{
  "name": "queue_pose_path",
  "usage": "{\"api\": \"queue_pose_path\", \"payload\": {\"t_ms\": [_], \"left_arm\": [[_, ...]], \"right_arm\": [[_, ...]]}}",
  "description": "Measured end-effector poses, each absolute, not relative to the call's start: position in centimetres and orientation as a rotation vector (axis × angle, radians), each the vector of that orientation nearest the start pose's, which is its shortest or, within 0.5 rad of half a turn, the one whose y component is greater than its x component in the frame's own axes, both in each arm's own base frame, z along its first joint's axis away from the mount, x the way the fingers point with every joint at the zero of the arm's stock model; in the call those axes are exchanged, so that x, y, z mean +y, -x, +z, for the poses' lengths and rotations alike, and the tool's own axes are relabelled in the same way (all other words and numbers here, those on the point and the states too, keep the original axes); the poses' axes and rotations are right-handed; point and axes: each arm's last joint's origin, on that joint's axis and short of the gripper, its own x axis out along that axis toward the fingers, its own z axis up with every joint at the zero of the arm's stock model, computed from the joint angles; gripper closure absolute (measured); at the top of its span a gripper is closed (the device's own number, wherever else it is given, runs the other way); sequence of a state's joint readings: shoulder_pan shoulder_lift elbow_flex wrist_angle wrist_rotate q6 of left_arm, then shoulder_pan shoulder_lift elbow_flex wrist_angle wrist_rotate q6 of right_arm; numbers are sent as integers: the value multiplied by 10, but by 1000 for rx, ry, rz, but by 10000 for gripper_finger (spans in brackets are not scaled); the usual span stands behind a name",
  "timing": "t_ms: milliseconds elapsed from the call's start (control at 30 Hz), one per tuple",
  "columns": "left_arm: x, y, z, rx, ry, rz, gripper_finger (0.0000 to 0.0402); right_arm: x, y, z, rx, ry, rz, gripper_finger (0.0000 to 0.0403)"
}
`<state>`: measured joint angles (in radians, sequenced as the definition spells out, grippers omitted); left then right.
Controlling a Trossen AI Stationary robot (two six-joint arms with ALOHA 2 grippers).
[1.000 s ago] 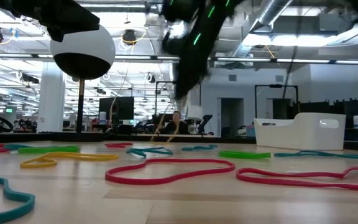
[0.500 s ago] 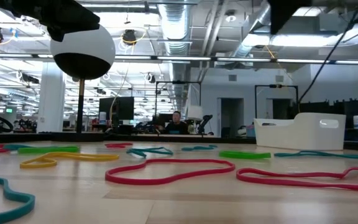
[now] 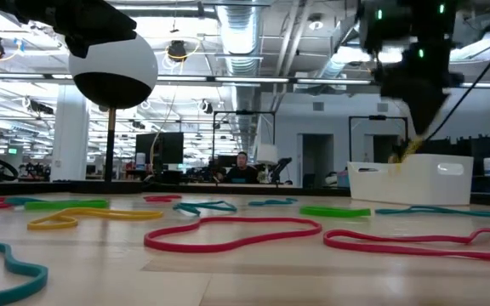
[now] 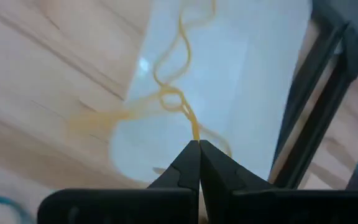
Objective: Pick and place items into bin
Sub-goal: Put the top yellow rubber band into the white bin
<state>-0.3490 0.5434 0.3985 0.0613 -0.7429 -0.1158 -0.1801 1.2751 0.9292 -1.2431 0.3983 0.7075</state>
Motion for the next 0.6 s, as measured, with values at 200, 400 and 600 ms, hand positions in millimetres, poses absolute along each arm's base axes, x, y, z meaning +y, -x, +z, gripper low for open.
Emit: {"api": "queue_pose_path", "payload": {"t_ms": [200, 400, 600], "left_arm": [[-27, -133, 257, 48, 71, 398, 288], [-27, -132, 257, 49, 65, 402, 288], [-27, -132, 257, 52, 58, 402, 288]], "right_arm": [[-71, -175, 215, 1435, -364, -1072, 403], [-96, -166, 215, 1383, -399, -1216, 403], [-106, -174, 215, 1282, -465, -1165, 403]]}}
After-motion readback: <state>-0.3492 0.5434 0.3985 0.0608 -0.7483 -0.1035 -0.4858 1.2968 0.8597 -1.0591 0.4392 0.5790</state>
